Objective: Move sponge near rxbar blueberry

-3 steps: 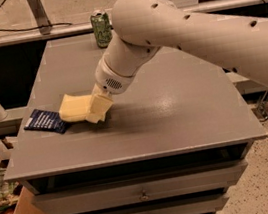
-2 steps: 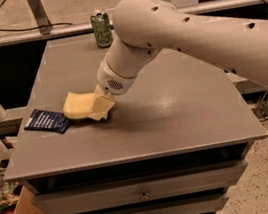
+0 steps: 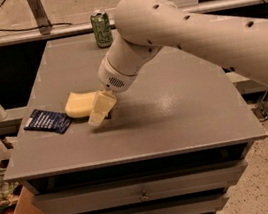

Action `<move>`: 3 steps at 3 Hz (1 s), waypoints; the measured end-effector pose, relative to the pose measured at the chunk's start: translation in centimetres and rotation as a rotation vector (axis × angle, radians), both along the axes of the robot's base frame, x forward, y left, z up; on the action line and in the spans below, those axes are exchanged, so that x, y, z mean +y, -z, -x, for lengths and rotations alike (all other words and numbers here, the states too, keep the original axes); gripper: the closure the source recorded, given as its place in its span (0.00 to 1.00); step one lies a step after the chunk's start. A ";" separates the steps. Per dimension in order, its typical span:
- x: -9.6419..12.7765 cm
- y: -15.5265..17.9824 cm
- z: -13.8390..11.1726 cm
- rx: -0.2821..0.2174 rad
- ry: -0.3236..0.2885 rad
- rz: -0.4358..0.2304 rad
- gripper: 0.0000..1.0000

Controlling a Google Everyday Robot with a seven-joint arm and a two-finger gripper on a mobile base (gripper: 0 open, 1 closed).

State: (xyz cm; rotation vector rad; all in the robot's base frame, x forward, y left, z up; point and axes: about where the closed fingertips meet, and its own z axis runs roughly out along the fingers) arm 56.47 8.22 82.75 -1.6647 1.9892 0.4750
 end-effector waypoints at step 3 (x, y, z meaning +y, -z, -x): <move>-7.0 0.6 0.4 0.096 0.085 -0.221 0.00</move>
Offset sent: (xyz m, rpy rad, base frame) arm -0.0030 -0.0791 0.0066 0.2313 0.1164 -0.0939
